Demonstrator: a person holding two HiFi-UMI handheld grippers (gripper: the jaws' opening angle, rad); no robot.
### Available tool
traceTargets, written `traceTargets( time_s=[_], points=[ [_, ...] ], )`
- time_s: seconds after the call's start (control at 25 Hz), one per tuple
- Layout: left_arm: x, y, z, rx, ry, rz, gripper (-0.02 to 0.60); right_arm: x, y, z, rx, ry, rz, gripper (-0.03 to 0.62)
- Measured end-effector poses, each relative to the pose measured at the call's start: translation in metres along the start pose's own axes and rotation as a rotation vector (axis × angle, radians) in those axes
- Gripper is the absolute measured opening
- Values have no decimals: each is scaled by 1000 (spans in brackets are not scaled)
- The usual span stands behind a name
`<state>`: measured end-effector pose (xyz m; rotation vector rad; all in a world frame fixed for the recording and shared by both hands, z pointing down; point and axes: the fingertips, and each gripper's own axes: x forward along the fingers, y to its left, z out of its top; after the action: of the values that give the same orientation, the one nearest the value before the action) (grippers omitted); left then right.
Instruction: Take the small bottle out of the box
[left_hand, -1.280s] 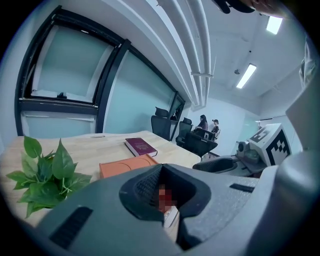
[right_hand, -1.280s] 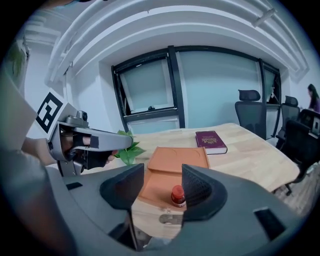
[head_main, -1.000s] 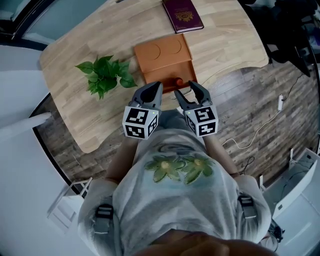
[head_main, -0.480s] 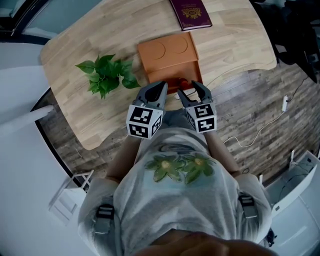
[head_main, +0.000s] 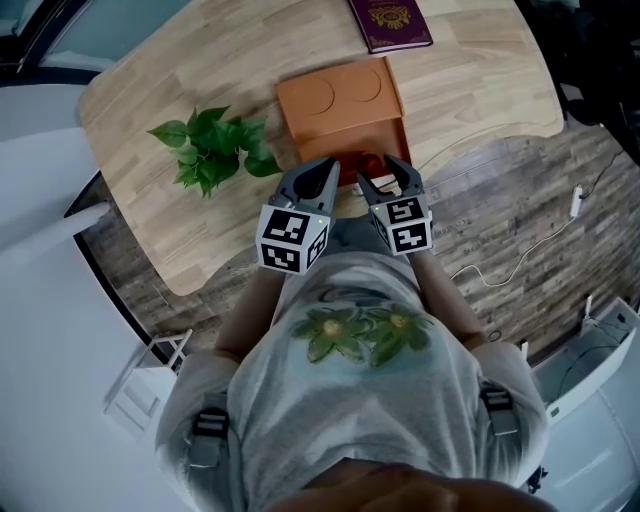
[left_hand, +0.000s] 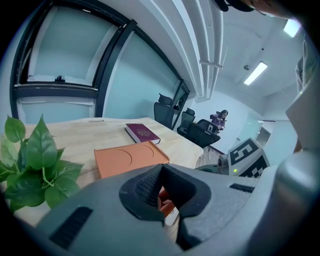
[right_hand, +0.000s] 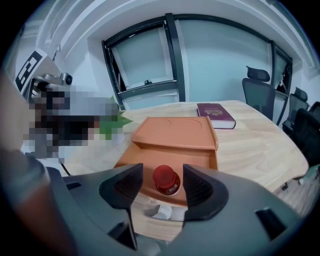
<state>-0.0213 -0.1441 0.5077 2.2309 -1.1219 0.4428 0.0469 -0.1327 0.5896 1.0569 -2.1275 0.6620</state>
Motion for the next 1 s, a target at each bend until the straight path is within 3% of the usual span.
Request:
traceTargets(
  time_s=[1.0],
  points=[
    [7, 12, -9, -16, 49, -7, 8, 41, -7, -30, -27, 126, -23, 224]
  ],
)
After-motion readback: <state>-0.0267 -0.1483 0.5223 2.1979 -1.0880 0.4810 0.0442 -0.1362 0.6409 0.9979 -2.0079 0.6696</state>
